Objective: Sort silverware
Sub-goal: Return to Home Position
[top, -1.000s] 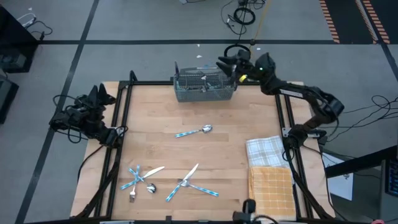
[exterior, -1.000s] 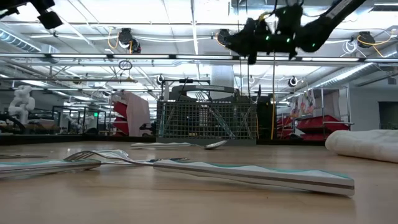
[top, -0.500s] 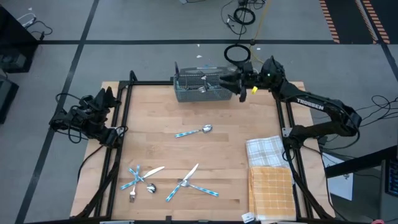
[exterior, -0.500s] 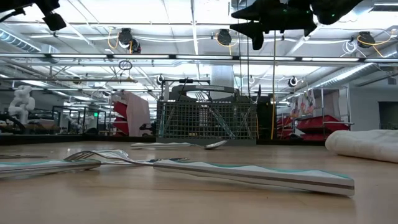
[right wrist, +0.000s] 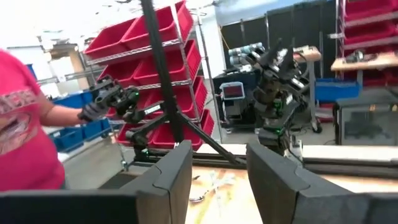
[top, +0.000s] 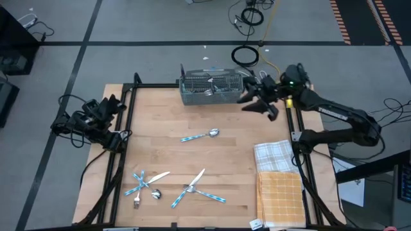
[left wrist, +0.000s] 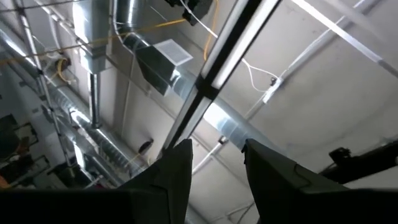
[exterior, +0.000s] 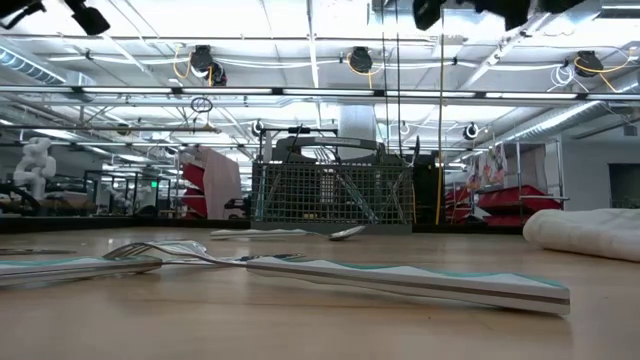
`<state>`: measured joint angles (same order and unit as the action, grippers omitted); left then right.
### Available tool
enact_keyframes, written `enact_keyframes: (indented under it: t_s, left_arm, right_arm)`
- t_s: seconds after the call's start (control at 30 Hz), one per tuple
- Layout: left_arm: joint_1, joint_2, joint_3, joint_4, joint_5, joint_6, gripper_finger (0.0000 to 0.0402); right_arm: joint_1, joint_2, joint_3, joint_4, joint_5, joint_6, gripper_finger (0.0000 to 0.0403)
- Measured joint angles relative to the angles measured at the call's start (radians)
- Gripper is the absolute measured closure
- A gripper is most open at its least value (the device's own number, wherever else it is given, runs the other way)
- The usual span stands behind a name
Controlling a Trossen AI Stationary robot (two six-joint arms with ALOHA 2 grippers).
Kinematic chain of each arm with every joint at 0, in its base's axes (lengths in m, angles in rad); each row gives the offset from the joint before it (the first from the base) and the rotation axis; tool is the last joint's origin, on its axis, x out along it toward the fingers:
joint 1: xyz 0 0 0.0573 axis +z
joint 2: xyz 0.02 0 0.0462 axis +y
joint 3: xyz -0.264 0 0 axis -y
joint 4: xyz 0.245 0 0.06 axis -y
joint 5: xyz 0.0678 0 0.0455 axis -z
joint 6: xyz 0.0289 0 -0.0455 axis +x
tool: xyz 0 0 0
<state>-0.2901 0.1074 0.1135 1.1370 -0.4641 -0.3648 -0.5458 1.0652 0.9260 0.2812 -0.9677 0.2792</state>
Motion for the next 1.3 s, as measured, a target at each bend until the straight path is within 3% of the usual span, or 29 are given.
enact_keyframes:
  t_s: [0.23,0.43,0.73,1.0,1.3]
  left_arm:
    - [0.0,0.0,0.0,-0.005,0.024,-0.005,0.0249]
    - [0.0,0.0,0.0,-0.028,0.042,-0.022,0.0249]
    - [0.0,0.0,0.0,-0.04,0.09,-0.108,0.0249]
    - [0.0,0.0,0.0,-0.042,0.07,-0.04,0.0249]
    - [0.0,0.0,0.0,-0.079,0.055,0.001,0.0249]
  right_arm:
    - [-0.046,-0.176,0.0,-0.313,-0.002,-0.17,0.0273]
    - [-0.065,-0.283,-0.002,-0.465,0.003,-0.226,0.0273]
    - [-0.07,-0.468,-0.184,-0.427,0.129,-0.182,0.0273]
    - [-0.07,-0.654,-0.39,-0.237,0.155,-0.063,0.0273]
    - [-0.07,-0.817,-0.487,-0.235,0.215,-0.025,0.0273]
